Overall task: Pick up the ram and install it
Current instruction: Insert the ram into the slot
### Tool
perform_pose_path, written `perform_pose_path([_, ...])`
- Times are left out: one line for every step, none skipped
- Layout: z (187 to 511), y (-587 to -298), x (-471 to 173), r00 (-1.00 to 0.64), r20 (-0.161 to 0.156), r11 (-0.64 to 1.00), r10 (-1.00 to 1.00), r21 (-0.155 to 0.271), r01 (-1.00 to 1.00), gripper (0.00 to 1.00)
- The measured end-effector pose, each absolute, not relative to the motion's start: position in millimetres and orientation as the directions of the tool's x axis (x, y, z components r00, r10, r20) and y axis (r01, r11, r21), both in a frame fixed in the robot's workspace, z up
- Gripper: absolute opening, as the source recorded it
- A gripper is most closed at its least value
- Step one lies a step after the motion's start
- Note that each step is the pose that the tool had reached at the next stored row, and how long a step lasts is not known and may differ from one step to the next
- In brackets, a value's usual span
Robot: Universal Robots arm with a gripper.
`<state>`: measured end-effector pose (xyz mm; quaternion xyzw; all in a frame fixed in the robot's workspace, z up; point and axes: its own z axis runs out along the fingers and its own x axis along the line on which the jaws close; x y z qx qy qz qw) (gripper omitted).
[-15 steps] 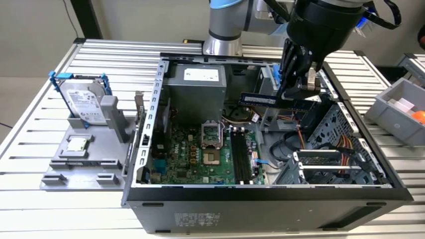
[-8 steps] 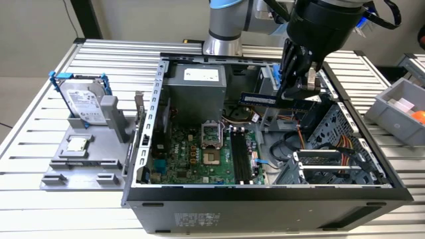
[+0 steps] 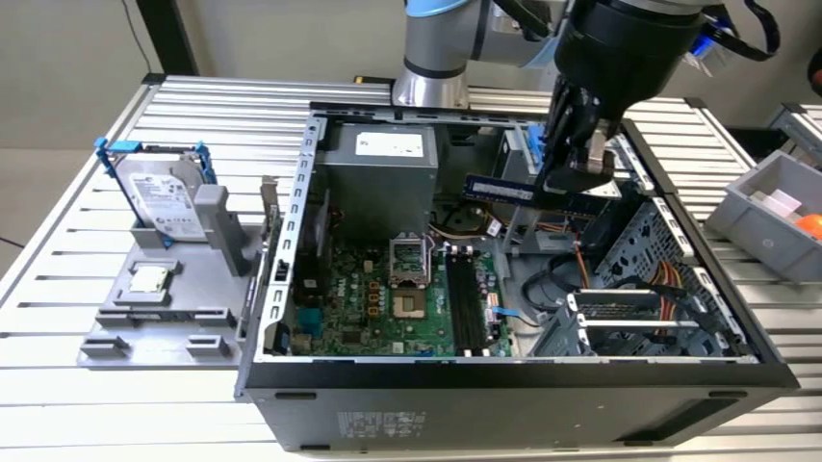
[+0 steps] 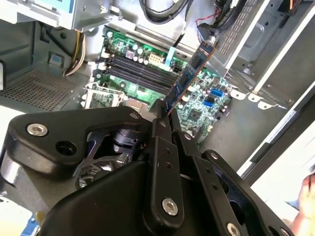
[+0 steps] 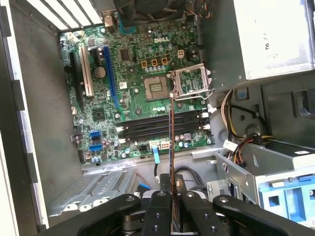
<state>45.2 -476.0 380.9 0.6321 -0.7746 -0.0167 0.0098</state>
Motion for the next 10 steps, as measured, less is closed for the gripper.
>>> perform_pose_path([380.9, -476.0, 45.2, -0.21, -0.006, 0.21, -0.978, 0.038, -0.977, 0.0])
perform_pose_path([380.9, -476.0, 45.2, -0.219, -0.006, 0.219, -0.976, 0.038, -0.975, 0.0])
perform_pose_path([380.9, -476.0, 45.1, -0.228, -0.006, 0.228, -0.974, 0.038, -0.973, 0.0])
perform_pose_path([380.8, -476.0, 45.1, -0.237, -0.006, 0.237, -0.971, 0.038, -0.971, 0.0])
perform_pose_path([380.8, -476.0, 45.1, -0.245, -0.006, 0.245, -0.969, 0.038, -0.969, 0.0])
perform_pose_path([380.8, -476.0, 45.2, -0.253, -0.006, 0.253, -0.967, 0.038, -0.967, 0.0])
perform_pose_path([380.8, -476.0, 45.1, -0.26, -0.006, 0.26, -0.965, 0.038, -0.965, 0.0])
perform_pose_path([380.8, -476.0, 45.2, -0.268, -0.006, 0.267, -0.964, 0.038, -0.963, 0.0])
perform_pose_path([380.7, -476.0, 45.2, -0.275, -0.006, 0.274, -0.962, 0.038, -0.961, 0.0])
perform_pose_path([380.7, -476.0, 45.2, -0.281, -0.006, 0.281, -0.96, 0.038, -0.959, 0.0])
